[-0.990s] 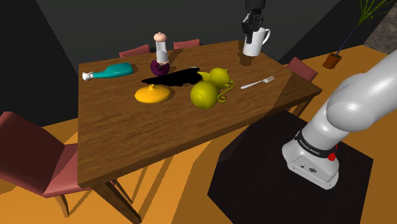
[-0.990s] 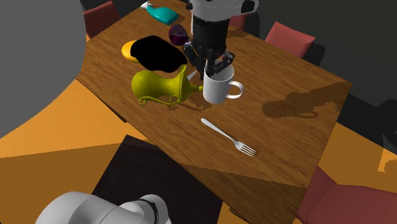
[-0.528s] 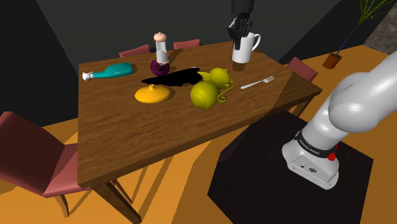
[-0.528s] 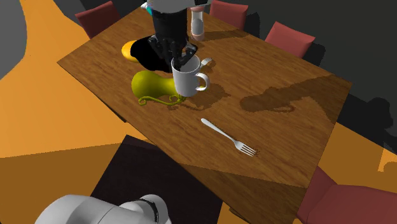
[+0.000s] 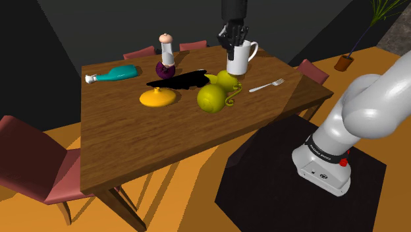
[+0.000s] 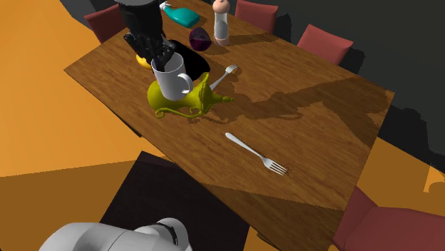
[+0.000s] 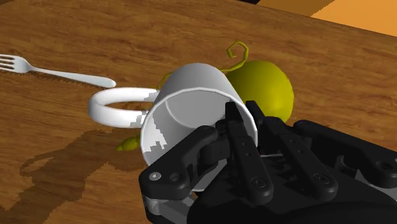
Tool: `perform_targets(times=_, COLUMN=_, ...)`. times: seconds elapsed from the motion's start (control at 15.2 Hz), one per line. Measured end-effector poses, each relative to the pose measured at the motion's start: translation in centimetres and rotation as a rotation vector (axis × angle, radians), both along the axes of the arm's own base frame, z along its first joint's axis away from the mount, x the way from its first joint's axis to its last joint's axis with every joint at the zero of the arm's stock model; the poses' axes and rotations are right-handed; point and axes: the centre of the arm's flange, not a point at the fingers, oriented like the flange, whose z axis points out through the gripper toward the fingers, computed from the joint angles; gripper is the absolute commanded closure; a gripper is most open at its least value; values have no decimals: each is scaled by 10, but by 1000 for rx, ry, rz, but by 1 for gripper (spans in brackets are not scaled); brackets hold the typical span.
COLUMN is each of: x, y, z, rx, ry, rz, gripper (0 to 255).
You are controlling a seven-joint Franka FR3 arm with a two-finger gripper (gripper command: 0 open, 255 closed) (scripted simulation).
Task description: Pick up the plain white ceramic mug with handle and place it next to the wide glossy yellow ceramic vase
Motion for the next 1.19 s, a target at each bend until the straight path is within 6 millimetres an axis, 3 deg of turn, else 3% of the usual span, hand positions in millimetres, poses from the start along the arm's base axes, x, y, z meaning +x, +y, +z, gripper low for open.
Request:
perform_targets(times=0.92, x=-4, y=185, z=1, rx=0, ry=0, rz=0, gripper=255)
perform_targets(times=1.19, x=-7, y=203, z=-14, rx=0, ry=1, rz=-1, gripper=255)
